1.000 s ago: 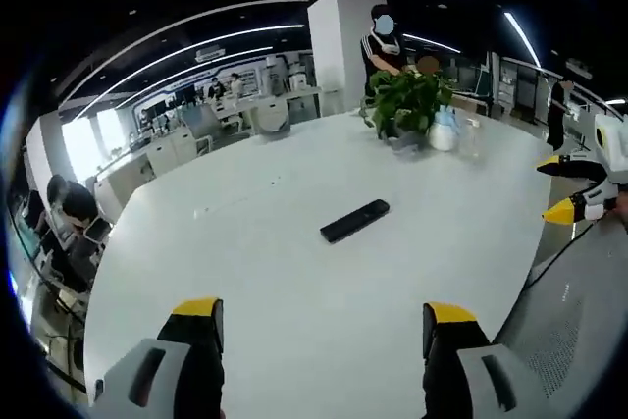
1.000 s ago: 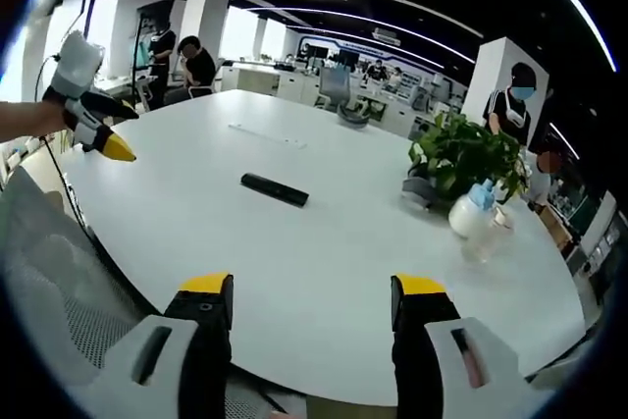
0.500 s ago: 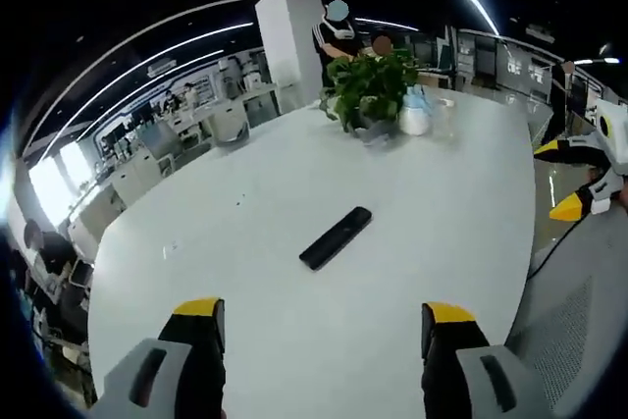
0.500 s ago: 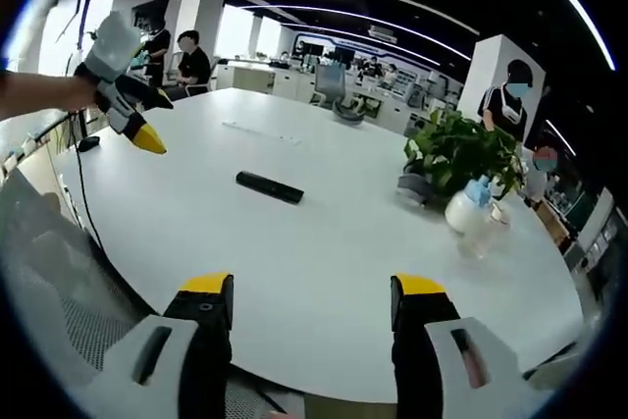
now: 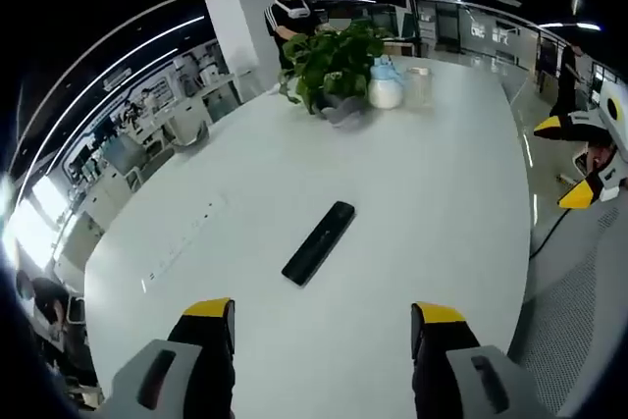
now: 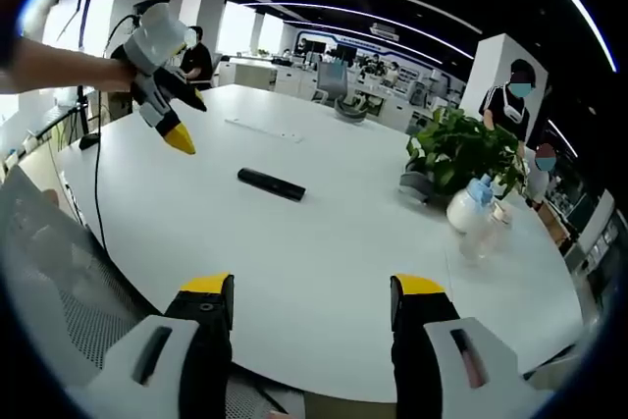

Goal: Press the specified remote control buttons in sequence, fully releasing each button before pressing the next.

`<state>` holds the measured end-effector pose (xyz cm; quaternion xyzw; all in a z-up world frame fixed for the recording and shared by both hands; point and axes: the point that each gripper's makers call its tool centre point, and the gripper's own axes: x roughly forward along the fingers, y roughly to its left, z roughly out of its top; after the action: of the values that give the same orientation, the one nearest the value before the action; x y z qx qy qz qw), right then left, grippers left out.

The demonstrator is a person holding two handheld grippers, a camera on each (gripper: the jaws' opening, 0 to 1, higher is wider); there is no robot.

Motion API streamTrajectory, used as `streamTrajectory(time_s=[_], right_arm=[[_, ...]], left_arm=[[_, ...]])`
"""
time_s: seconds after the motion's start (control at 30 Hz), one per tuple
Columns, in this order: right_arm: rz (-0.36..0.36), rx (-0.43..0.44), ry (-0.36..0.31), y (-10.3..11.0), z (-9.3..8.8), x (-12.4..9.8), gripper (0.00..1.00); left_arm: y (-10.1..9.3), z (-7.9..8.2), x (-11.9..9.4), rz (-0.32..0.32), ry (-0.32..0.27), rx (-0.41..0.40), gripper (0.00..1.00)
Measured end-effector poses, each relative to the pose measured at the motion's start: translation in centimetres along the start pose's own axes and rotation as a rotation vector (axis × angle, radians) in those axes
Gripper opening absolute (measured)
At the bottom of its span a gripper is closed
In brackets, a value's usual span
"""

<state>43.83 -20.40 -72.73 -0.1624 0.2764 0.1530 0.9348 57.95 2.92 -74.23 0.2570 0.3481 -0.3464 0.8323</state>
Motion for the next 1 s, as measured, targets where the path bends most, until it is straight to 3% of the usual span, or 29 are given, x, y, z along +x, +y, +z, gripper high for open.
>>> streamTrajectory(time_s=[0.13,0.6,0.8,1.0], right_arm=[[-0.003,-0.003,0.004,-0.1,-0.1,0.0,0.67],[-0.018,0.001,0.024,-0.4,-0.4,0.1,0.64],[-0.023,-0.001,0.033,-0.4,-0.5,0.2,0.64],[-0.024,-0.004,0.047,-0.5,-0.8,0.2,0.63]], left_arm=[[-0.2,0.5,1.4,-0.033,0.034,0.053,0.76],[0.1,1.2,5.1,-0.109,0.106,0.123,0.74],[0.9,1.6,6.5,-0.116,0.123,0.196,0.64],[0.9,2.1,7.8,-0.149,0.139,0.228,0.62]])
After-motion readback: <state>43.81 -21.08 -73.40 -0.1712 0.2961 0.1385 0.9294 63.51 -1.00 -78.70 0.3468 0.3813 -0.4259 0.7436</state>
